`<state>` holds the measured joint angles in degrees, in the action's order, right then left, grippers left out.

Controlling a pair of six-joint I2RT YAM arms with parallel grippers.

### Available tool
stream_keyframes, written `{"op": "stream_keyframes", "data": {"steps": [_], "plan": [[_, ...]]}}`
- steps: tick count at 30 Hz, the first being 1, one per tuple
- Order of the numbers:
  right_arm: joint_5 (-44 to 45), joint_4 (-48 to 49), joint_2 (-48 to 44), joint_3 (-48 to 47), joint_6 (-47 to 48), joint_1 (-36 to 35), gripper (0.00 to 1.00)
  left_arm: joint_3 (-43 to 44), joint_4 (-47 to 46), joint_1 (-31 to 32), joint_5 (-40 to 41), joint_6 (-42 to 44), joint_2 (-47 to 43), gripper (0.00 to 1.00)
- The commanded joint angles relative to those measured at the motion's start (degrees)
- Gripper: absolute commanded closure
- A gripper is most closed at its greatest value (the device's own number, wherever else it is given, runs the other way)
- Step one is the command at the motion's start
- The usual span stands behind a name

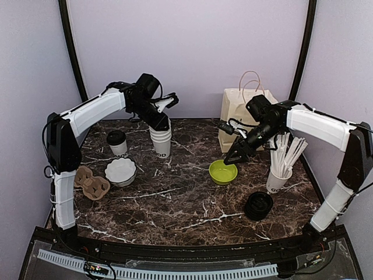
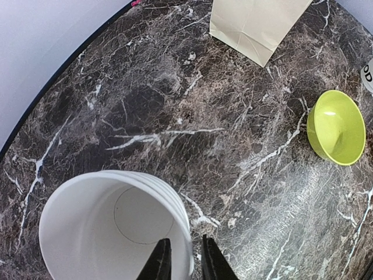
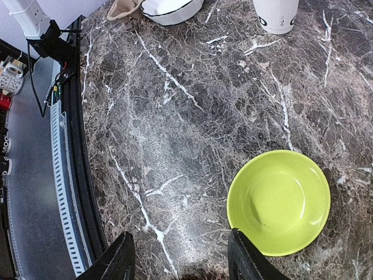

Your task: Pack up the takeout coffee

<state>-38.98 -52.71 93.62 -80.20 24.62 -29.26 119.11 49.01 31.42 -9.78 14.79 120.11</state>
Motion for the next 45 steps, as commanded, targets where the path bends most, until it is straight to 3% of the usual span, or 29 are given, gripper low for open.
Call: {"op": "stream_keyframes", "data": {"steps": [1,5,11,18,21,26,34,39,42,45], "plan": [[-1.1,1.0,-1.8,0.7,0.3,0.3,0.46,2.2,2.0,0.5,0.5,-0.2,-0.4,0.80],[-1.2,1.0,-1.5,0.6,0.3,0.3,0.46,2.9,2.7,0.5,1.0,-0.6,-0.5,0.99],[-1.3,0.8,-1.1,0.1,0.3,0.3,0.46,5.1,4.6,1.5,5.2,-0.3,-1.5,1.00],[-1.7,0.3,-0.3,-0.6,0.5,0.3,0.46,5.5,7.4,3.2,25.7,1.3,-2.6,1.00],[-2.0,-0.3,0.3,-1.4,0.6,0.2,0.46,5.2,7.1,3.2,19.6,-0.2,-3.1,1.00],[-2.2,-0.7,0.5,-1.6,0.7,0.2,0.47,5.6,5.8,3.7,16.0,-1.7,-3.6,1.00],[-1.7,-0.4,-0.8,-1.0,0.4,0.3,0.47,14.9,12.9,6.4,23.3,-1.9,-4.4,1.00],[-0.1,-1.0,-1.1,-1.3,1.0,0.3,0.47,14.6,13.8,8.0,27.4,-2.0,-12.5,1.00],[0.9,-3.2,-2.1,-2.2,3.9,0.3,0.47,12.0,13.5,11.0,22.7,-2.6,-16.5,1.00],[1.0,-6.0,-4.4,-2.2,7.8,0.3,0.47,2.8,10.8,16.5,17.4,-4.5,-22.1,1.00]]}}
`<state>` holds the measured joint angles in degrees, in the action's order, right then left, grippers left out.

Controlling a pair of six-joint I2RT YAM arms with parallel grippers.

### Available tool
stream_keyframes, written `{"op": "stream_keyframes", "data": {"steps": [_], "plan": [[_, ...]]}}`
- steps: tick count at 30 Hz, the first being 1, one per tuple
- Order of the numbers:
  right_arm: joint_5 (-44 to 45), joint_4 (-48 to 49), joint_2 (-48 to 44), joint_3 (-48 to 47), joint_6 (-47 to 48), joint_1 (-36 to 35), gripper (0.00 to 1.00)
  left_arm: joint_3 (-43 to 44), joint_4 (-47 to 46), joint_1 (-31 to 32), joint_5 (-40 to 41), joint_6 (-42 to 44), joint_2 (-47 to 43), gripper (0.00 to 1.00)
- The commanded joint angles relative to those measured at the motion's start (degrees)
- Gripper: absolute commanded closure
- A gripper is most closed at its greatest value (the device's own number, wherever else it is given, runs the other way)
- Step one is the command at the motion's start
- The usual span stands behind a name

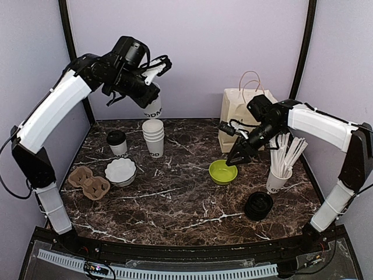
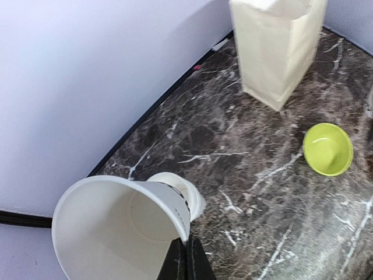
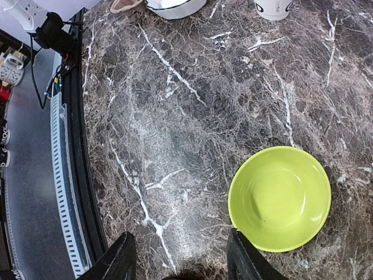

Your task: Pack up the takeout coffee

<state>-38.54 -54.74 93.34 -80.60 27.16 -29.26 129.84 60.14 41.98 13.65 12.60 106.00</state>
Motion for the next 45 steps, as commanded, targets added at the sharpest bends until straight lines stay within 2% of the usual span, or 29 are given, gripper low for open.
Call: {"op": "stream_keyframes", "data": {"steps": [1,4,8,14,17,25,31,37,45], "plan": [[0.1,-4.9,-5.1,-1.6,6.7,0.2,0.47,-10.4,-1.2,7.3,-7.8,-2.6,-9.3,1.00],[-1.7,-8.7,-7.8,-0.5,11.2,0.0,0.48,-21.4,-3.9,12.5,-9.4,-5.0,-13.4,1.00],[-1.4,-12.2,-11.3,2.5,17.0,-2.5,0.49,-33.2,-6.7,15.2,-10.1,-8.6,-15.7,1.00],[13.2,-9.6,-18.3,14.2,19.2,-13.7,0.52,-48.0,-18.8,16.4,-12.5,-14.2,-18.2,1.00],[18.2,-8.3,-22.1,19.9,20.4,-15.8,0.53,-50.4,-21.3,17.5,-10.8,-15.3,-16.7,1.00],[21.0,-9.3,-25.7,27.4,23.0,-16.3,0.45,-53.8,-25.3,19.3,-9.7,-16.1,-12.1,1.00],[25.7,-7.7,-27.9,33.1,24.3,-16.4,0.45,-55.1,-26.7,19.7,-9.2,-16.2,-10.8,1.00],[27.9,-6.4,-27.8,34.4,23.7,-16.4,0.48,-55.0,-26.6,20.1,-9.9,-16.1,-10.5,0.95],[30.6,-3.7,-27.9,34.8,21.7,-16.4,0.51,-54.2,-24.5,20.7,-11.0,-16.0,-9.9,0.84]]}}
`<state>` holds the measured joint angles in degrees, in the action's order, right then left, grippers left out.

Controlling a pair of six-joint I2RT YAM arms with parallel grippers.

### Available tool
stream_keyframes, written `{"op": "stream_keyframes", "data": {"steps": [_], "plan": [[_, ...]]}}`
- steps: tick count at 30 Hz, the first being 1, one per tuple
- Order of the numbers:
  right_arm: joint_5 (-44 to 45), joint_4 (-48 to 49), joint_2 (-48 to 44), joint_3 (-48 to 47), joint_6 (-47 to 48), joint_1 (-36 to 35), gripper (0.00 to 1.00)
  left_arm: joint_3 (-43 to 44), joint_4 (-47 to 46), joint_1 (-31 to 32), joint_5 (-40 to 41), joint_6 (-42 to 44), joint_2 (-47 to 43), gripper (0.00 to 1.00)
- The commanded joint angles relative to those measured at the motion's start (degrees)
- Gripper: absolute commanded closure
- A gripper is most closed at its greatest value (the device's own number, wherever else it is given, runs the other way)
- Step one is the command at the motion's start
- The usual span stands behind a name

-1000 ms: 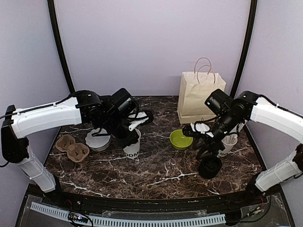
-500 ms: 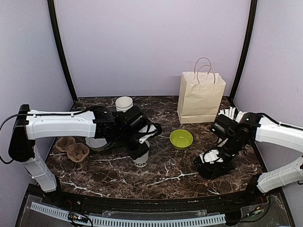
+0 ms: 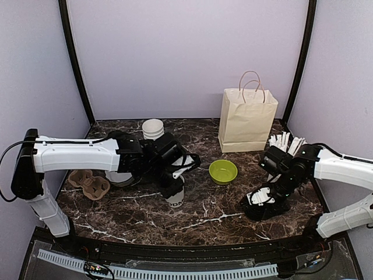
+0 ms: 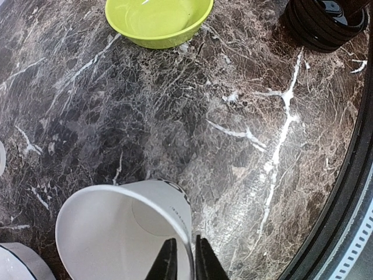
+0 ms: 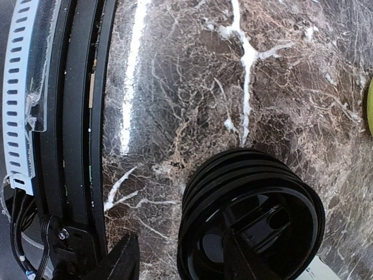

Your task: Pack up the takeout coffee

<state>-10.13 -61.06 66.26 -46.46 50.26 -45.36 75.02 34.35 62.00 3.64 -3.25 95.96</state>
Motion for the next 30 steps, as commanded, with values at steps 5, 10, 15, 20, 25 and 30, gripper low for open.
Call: {"op": "stream_keyframes", "data": {"steps": [5,10,15,20,25,30], "plan": [[3.6,3.3,-0.9,1.8,-1.5,-0.3,0.54,1.7,2.6,1.5,-0.4,-0.6,-0.4,0.62],[3.8,2.8,-0.9,2.3,-1.0,-0.3,0.59,2.2,2.7,1.7,-0.3,-0.8,-2.0,0.52],[4.1,3.3,-1.0,2.6,-1.2,-0.3,0.67,1.8,1.0,1.7,0.2,-1.3,-4.1,0.51],[4.3,4.0,-1.0,2.9,-2.2,-0.3,0.72,1.7,0.4,1.7,0.4,-1.8,-4.9,0.51],[4.1,3.9,-1.4,3.2,-2.6,-0.4,0.81,1.8,0.1,1.7,0.5,-2.2,-6.3,0.51],[1.9,1.8,-1.8,0.8,-3.7,-0.4,0.90,2.4,-0.1,1.7,1.4,-2.2,-8.4,0.50]]}}
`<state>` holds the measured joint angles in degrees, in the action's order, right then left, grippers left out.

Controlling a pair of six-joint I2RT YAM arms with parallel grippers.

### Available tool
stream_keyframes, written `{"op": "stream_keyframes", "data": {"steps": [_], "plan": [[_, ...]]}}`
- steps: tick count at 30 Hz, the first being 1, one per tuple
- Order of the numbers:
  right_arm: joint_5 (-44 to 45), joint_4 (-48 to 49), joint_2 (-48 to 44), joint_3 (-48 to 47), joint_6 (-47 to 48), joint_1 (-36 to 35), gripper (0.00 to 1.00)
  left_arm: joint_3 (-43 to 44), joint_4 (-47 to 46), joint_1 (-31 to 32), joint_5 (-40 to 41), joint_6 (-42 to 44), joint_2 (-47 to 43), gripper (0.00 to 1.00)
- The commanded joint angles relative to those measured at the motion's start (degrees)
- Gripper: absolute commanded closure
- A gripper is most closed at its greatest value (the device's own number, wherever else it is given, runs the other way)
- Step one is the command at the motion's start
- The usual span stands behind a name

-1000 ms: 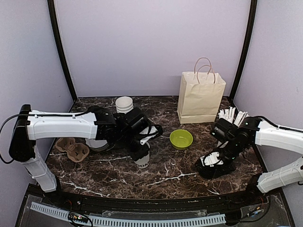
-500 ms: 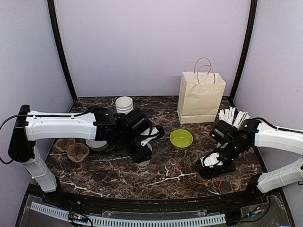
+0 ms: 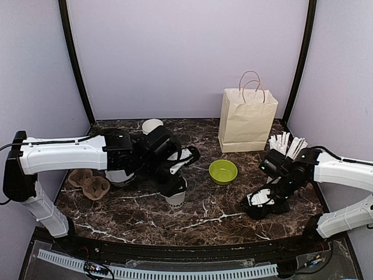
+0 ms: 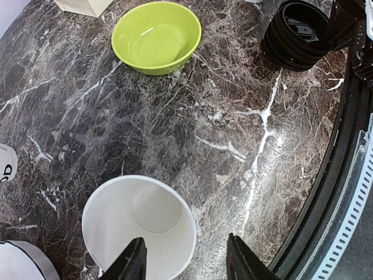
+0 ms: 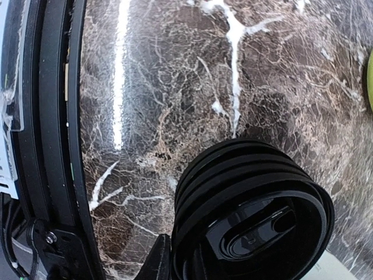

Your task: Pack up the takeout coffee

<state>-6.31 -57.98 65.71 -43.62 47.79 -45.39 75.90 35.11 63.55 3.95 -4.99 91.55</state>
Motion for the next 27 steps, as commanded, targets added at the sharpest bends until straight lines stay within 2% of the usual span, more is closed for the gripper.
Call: {"op": "stream_keyframes", "data": {"steps": [1,11,13,17,21,22,24,27], "plan": [[-3.0,-1.6,-1.2,-2.7,-1.7,-0.4,0.91,2.0,-0.5,0.2,1.2,-0.5,-4.2,0.50],[-10.8,-5.2,-0.5,-11.4,-3.3,-0.4,0.94,6.3,1.9,0.2,5.1,1.8,-6.3,0.44],[-15.3,-5.2,1.0,-15.8,-3.4,-0.4,0.94,4.5,-1.4,0.2,5.8,3.1,-7.7,0.37],[-29.1,-4.9,5.5,-27.8,-2.8,-0.4,0.95,-3.2,-13.9,0.2,8.8,6.5,-14.8,0.22],[-43.8,-5.8,13.2,-40.4,-3.3,-0.2,0.95,-14.8,-34.4,0.2,6.4,13.4,-24.2,0.11],[-46.3,-6.2,14.8,-43.1,-3.4,-0.1,0.95,-19.3,-42.1,0.2,5.5,15.9,-25.7,0.10],[-51.4,-6.0,17.7,-47.3,-4.1,0.2,0.95,-24.4,-51.3,0.3,2.8,18.8,-29.4,0.06],[-57.9,-4.6,20.9,-52.0,-6.3,0.8,0.94,-28.2,-58.3,0.3,-0.9,22.2,-31.5,0.05]]}}
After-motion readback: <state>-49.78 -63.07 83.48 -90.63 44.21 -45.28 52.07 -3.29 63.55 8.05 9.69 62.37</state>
